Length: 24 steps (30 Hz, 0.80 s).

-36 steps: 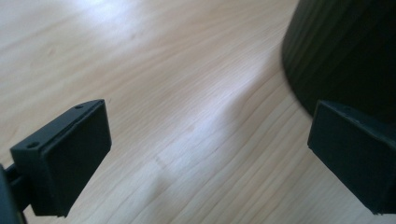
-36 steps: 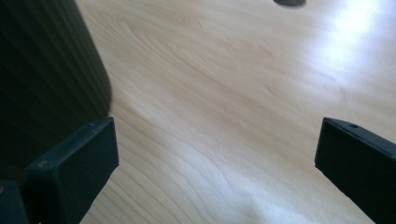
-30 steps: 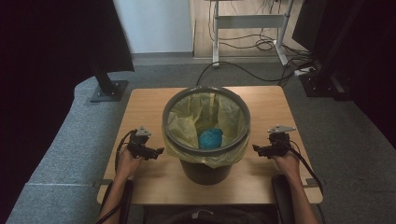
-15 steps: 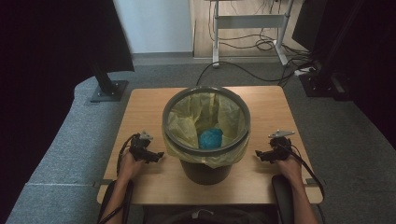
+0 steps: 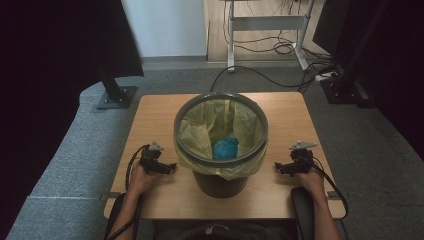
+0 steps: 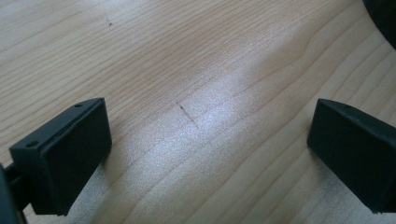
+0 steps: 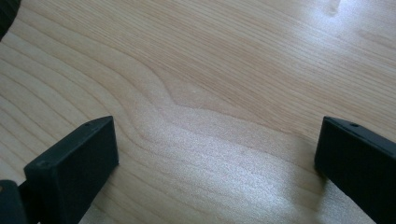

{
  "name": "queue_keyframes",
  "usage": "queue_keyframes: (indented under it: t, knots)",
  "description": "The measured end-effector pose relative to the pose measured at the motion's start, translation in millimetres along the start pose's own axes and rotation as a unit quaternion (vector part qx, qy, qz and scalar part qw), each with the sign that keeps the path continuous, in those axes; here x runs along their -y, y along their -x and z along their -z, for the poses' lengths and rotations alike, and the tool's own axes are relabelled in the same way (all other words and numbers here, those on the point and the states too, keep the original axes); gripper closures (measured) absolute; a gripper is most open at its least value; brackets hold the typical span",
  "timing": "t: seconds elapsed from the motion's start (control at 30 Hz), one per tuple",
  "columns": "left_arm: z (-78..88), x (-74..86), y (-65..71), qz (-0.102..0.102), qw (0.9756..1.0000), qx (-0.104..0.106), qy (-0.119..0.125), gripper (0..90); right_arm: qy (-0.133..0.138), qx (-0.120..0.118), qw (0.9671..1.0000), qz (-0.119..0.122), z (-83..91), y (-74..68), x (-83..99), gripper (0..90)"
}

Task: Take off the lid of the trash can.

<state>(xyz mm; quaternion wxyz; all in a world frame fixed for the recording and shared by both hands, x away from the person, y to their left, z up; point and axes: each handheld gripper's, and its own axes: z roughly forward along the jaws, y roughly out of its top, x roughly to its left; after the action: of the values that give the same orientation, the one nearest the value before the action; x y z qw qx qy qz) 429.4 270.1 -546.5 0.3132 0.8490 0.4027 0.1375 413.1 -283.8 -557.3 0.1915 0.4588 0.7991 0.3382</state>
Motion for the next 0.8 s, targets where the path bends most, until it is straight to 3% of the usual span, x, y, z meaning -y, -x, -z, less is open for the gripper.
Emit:
queue_keyframes:
  t: [0.23,0.47,0.63,0.8]
  knots:
    - [-0.2,-0.1,-0.6,-0.001,1.0000,0.001,0.002,0.0,-0.001,0.000,1.0000,-0.001,0.2,-0.2,0.1,0.0]
    - [1.0,-4.1,0.3,0.003,0.9999,0.003,-0.015,0.5,0.000,0.001,1.0000,-0.001,0.3,-0.4,0.2,0.0]
    - [3.9,-6.2,-2.4,0.021,0.9993,0.026,-0.016,2.4,-0.001,0.001,1.0000,-0.001,0.4,-0.4,0.2,0.0]
    - [7.0,-9.7,-0.7,0.016,0.9989,0.034,-0.030,3.5,-0.001,0.001,1.0000,-0.001,0.3,-0.4,0.2,0.0]
